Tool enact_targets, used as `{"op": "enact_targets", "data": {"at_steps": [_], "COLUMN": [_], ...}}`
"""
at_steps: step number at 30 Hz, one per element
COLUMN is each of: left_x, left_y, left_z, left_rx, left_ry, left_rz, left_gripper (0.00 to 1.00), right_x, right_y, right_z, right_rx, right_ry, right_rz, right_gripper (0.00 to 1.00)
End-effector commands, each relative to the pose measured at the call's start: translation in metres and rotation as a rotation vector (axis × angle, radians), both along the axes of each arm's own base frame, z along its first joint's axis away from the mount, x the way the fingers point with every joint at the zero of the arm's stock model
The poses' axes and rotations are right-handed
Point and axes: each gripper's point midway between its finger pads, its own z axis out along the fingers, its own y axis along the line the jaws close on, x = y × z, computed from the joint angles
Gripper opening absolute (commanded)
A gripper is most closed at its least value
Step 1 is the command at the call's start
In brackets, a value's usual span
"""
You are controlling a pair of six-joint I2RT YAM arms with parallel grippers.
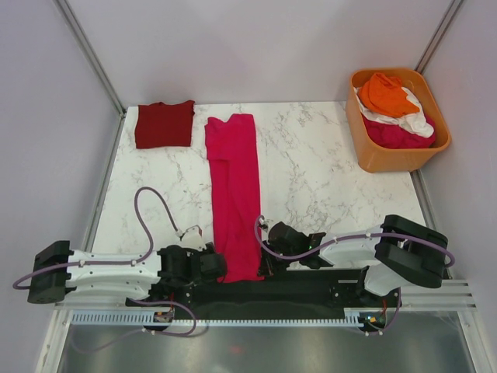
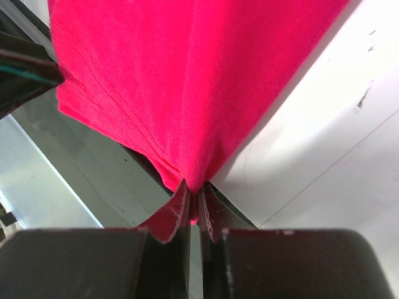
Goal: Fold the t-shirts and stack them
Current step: Fold the tshirt
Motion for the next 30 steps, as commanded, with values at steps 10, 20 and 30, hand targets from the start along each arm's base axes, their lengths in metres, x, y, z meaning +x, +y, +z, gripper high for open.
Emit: {"op": "enact_targets", "data": {"at_steps": [10, 20, 30], "left_x": [0.011, 0.019, 0.014], "left_y": [-0.018, -0.016, -0.019], "left_z": [0.006, 0.004, 0.053], "left_rx": [-0.071, -0.116, -0.090], "left_ry": [-0.060, -0.109, -0.083], "left_rz": [0.087, 0.096, 0.072], "left_gripper": [0.55, 0.02, 0.02], "right_x": [-0.001, -0.001, 0.007], "right_y": [0.004, 0.007, 0.006], "right_z": [-0.002, -0.002, 0.033], "right_rx": [-0.010, -0.005, -0.054], "right_ry": [0.007, 0.007, -0.021], "right_rz": [0.014, 0.021, 0.012], "right_gripper": [0.08, 0.02, 0.01]}}
